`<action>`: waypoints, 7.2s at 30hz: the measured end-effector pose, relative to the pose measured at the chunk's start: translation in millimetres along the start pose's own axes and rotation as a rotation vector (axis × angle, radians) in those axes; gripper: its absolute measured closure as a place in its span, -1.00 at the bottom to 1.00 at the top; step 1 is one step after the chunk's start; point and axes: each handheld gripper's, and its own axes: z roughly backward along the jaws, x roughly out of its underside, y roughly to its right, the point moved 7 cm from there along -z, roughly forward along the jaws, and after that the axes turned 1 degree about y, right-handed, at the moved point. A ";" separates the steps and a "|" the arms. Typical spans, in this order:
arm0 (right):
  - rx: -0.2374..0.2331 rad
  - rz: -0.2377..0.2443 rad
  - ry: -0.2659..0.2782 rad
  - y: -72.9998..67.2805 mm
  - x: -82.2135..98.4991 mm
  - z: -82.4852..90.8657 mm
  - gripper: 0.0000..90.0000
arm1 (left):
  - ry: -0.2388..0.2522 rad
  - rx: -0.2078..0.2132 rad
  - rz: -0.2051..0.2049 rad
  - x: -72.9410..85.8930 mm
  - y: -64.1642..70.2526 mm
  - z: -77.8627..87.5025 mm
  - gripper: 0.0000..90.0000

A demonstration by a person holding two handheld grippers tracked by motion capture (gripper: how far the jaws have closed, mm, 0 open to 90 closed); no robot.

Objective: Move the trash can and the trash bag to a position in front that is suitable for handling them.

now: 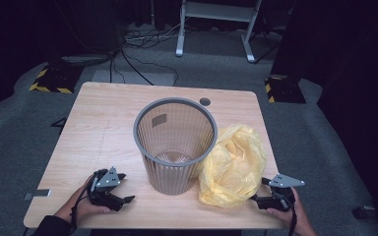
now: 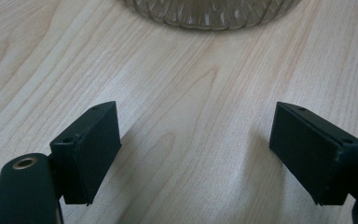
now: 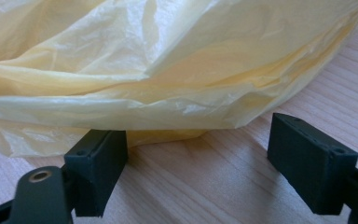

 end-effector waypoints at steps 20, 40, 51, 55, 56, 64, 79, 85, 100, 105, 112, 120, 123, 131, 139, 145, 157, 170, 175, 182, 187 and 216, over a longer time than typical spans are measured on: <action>-0.103 0.155 -0.091 -10.0 -13.8 45.7 -0.62 | 0.001 -0.005 0.004 1.0 0.2 1.1 -0.64; -0.136 0.236 0.016 -7.6 -44.3 68.6 -0.54 | 0.002 -0.004 0.004 1.0 0.2 1.0 -0.64; -0.097 0.277 0.023 -11.6 -74.0 47.9 -0.51 | 0.002 -0.004 0.004 0.9 0.2 1.0 -0.64; -0.103 0.289 0.018 -13.9 -81.7 38.5 -0.50 | 0.002 -0.004 0.004 1.0 0.2 1.0 -0.64; -0.103 0.294 0.014 -14.1 -82.9 35.3 -0.50 | 0.002 -0.004 0.004 0.9 0.2 1.0 -0.64; -0.117 0.293 -0.038 -15.5 -85.0 5.8 -0.50 | 0.002 -0.004 0.004 1.0 0.2 1.0 -0.64; -0.137 0.234 -0.136 -20.6 -59.4 -27.0 -0.49 | 0.002 -0.004 0.004 1.0 0.2 1.0 -0.64; -0.176 0.211 -0.136 -26.0 -57.0 -33.7 -0.48 | 0.002 -0.004 0.004 1.0 0.2 1.0 -0.64; -0.225 0.239 -0.190 -45.6 -49.9 -45.5 -0.50 | 0.001 -0.004 0.003 1.0 0.2 1.1 -0.64; -0.236 0.250 -0.189 -56.5 -50.8 -47.0 -0.51 | 0.001 -0.004 0.003 1.0 0.2 1.0 -0.64; -0.254 0.274 -0.182 -76.7 -51.0 -48.4 -0.53 | 0.001 -0.006 0.002 1.2 0.3 1.2 -0.64; -0.287 0.336 -0.196 -97.6 -56.0 -42.1 -0.48 | 0.000 -0.006 0.001 1.4 0.4 1.5 -0.64; -0.284 0.332 -0.159 -97.4 -67.0 -29.0 -0.47 | 0.000 -0.006 0.001 1.4 0.4 1.5 -0.64; -0.264 0.305 -0.050 -85.8 -88.6 6.6 -0.48 | -0.001 -0.004 0.002 1.7 0.7 1.8 -0.64; -0.238 0.317 -0.051 -84.3 -92.4 13.6 -0.49 | -0.001 -0.004 0.001 1.6 0.7 1.7 -0.64; -0.216 0.301 -0.157 -96.5 -74.2 -12.5 -0.30 | 0.000 -0.003 0.003 1.7 1.1 1.8 -0.64; -0.277 0.272 -0.243 -147.3 -64.7 -46.6 -0.35 | -0.003 0.015 -0.014 2.3 5.8 2.6 -0.64; -0.321 0.282 -0.236 -172.8 -78.1 -54.3 -0.42 | 0.026 0.177 -0.071 -24.3 47.1 12.0 -0.55; -0.281 0.268 -0.248 -179.6 -79.9 -62.8 -0.42 | 0.036 0.193 -0.091 -33.1 62.0 8.7 -0.55; -0.272 0.258 -0.246 -181.4 -79.6 -66.1 -0.42 | 0.041 0.220 -0.138 -49.8 90.5 -3.6 -0.50; -0.268 0.266 -0.248 -181.9 -78.2 -67.9 -0.43 | 0.058 0.246 -0.156 -60.8 104.4 -10.8 -0.48; -0.341 0.304 -0.220 -189.0 -81.2 -58.9 -0.46 | -0.073 0.231 -0.284 -68.9 103.9 -49.6 0.92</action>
